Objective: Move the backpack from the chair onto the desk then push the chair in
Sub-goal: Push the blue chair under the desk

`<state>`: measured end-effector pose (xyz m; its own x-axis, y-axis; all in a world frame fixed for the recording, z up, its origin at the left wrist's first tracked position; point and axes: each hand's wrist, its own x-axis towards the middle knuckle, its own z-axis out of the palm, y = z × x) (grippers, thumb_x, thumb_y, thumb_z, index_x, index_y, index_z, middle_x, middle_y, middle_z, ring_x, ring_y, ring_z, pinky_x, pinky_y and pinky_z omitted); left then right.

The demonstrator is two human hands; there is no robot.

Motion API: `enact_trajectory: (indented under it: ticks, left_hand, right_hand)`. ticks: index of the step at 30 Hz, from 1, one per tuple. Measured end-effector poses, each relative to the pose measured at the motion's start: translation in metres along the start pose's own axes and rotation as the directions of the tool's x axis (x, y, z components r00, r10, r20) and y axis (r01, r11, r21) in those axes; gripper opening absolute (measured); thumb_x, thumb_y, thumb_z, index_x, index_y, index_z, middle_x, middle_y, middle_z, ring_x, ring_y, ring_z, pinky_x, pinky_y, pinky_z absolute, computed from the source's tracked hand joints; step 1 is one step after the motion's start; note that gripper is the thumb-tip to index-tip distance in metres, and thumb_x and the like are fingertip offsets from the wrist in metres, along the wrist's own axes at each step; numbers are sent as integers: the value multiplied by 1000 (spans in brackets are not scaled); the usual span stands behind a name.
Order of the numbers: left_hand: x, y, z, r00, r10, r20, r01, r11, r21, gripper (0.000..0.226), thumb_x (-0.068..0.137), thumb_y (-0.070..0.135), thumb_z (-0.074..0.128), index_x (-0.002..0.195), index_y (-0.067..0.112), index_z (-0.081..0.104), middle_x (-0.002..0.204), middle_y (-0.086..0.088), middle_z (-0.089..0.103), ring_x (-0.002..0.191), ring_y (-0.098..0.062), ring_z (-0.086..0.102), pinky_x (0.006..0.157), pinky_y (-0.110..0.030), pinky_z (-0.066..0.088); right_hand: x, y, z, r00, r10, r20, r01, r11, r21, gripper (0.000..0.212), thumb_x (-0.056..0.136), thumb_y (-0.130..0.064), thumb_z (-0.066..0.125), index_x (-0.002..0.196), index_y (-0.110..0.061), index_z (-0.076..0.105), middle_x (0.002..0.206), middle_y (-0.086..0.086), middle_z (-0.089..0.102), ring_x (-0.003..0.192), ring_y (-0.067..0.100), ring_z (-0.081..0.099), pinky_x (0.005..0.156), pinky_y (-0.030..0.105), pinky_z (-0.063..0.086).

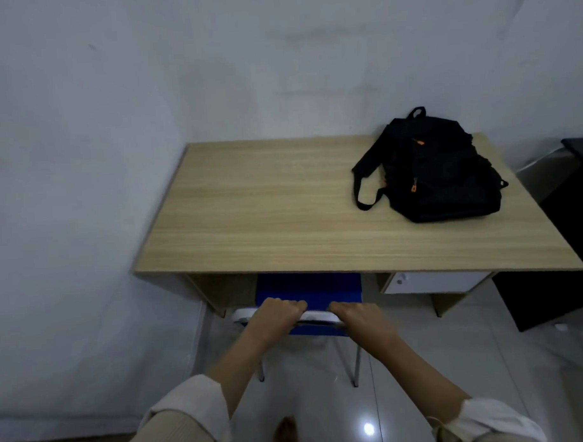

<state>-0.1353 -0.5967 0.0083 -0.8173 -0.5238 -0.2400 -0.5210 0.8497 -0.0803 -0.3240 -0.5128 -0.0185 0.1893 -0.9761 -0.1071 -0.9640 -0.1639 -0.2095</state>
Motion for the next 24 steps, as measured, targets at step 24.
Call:
enact_trajectory:
  ticks: [24]
  left_hand:
    - [78, -52, 16, 991, 76, -113, -90, 988, -122, 38, 40, 13, 86, 66, 17, 60, 44, 4, 58, 29, -13, 49, 31, -15, 27]
  right_hand:
    - [70, 66, 2, 993, -46, -104, 42, 998, -43, 26, 69, -12, 71, 94, -15, 64, 70, 3, 70, 58, 18, 63, 43, 33, 49]
